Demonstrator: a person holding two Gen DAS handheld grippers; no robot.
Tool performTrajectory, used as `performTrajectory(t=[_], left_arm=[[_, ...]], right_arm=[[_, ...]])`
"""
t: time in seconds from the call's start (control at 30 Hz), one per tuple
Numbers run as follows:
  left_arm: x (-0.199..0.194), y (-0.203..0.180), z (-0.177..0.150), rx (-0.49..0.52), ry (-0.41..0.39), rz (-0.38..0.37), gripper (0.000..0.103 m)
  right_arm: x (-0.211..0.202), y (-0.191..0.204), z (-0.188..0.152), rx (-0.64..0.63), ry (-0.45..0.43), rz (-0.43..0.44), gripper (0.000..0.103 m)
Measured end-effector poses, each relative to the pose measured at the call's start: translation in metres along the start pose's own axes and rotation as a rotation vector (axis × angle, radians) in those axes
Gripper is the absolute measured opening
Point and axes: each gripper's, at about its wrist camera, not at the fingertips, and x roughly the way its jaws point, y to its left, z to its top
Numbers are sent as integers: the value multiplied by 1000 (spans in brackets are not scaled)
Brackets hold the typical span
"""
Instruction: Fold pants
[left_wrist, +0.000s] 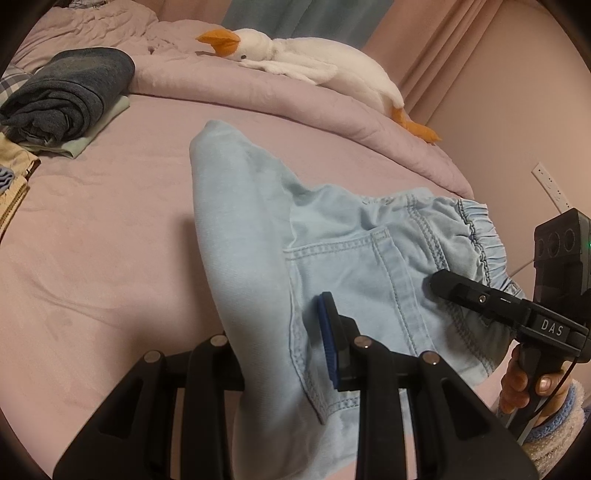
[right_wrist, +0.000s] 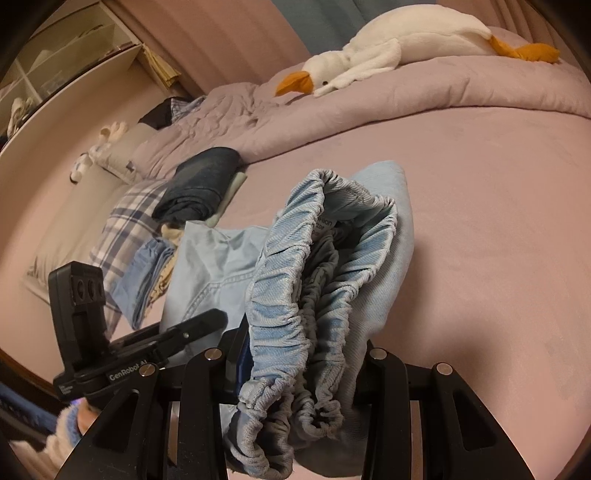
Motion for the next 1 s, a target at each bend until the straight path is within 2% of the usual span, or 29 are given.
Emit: performTrajectory(t=[0.77, 1.0], left_arm=[[16, 27, 29, -7, -5, 36, 27], [30, 34, 37, -14, 9, 47, 27]], right_arm=[[11, 11, 6, -1, -7, -5, 40], [30, 4, 16, 22, 1, -7, 40]])
